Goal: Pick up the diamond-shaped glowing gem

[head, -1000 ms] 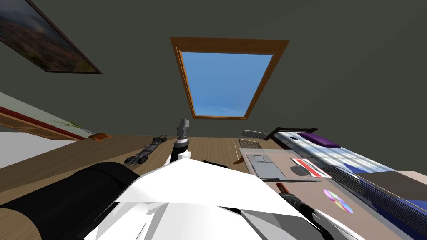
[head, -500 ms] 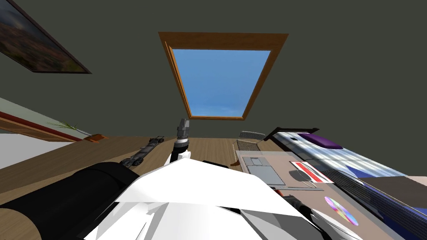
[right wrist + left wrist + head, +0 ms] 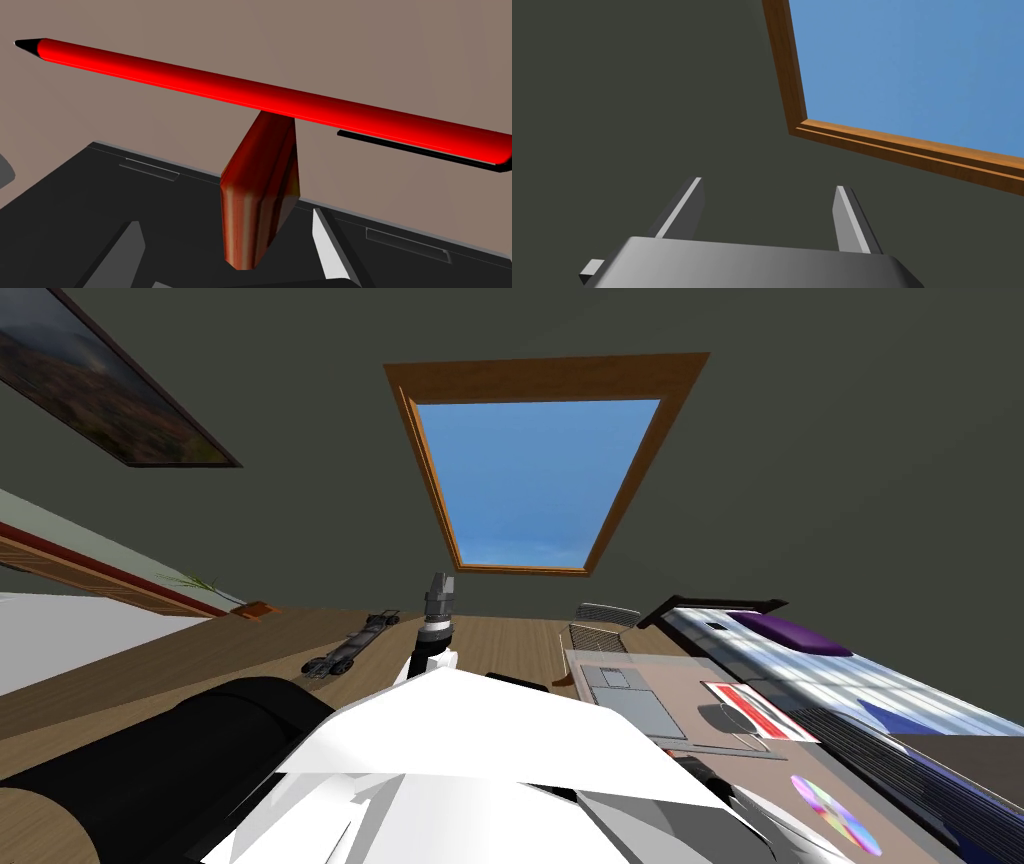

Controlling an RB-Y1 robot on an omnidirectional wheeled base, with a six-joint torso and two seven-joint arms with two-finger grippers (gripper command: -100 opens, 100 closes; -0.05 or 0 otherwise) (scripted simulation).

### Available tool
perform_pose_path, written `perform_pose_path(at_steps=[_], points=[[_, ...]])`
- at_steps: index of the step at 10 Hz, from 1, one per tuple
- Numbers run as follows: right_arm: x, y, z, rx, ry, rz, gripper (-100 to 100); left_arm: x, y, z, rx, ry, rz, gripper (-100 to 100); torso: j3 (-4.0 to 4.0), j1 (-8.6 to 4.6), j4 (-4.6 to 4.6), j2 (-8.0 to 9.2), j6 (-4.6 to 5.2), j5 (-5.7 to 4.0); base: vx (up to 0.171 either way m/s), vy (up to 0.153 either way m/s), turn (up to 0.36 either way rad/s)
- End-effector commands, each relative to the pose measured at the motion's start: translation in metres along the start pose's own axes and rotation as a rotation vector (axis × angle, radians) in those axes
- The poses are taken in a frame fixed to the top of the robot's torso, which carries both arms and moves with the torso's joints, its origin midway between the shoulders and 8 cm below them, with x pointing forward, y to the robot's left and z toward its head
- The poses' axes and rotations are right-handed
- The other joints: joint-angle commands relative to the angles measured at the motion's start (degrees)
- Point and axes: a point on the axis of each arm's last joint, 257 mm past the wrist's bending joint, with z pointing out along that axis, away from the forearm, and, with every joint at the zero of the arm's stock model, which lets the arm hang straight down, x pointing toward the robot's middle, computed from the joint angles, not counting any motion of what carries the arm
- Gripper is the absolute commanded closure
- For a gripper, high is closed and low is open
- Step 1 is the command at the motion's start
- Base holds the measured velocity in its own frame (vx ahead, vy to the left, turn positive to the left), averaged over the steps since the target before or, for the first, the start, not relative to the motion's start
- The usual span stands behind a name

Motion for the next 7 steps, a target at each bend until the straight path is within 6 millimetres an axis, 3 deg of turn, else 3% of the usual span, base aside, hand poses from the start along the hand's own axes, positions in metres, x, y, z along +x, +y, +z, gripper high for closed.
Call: perform_pose_path(at_steps=[1, 5, 6, 7], points=[[0.000, 0.000, 0.000, 0.000, 0.000, 0.000, 100, 0.000, 0.000, 0.000, 0.000, 0.000, 0.000, 0, 0.00, 0.00, 0.00, 0.00, 0.00, 0.00, 0.000, 0.000, 0.000], [0.000, 0.001, 0.000, -0.002, 0.000, 0.002, 100, 0.000, 0.000, 0.000, 0.000, 0.000, 0.000, 0, -0.04, 0.13, 0.00, -0.09, -0.06, 0.06, 0.000, 0.000, 0.000], [0.000, 0.001, 0.000, -0.002, 0.000, 0.002, 0, 0.000, 0.000, 0.000, 0.000, 0.000, 0.000, 0, -0.04, 0.14, 0.00, -0.09, -0.06, 0.07, 0.000, 0.000, 0.000], [-0.001, -0.010, -0.005, -0.008, -0.006, -0.015, 100, 0.000, 0.000, 0.000, 0.000, 0.000, 0.000, 0, -0.05, 0.14, 0.00, -0.09, -0.06, 0.07, 0.022, 0.051, -0.136]])
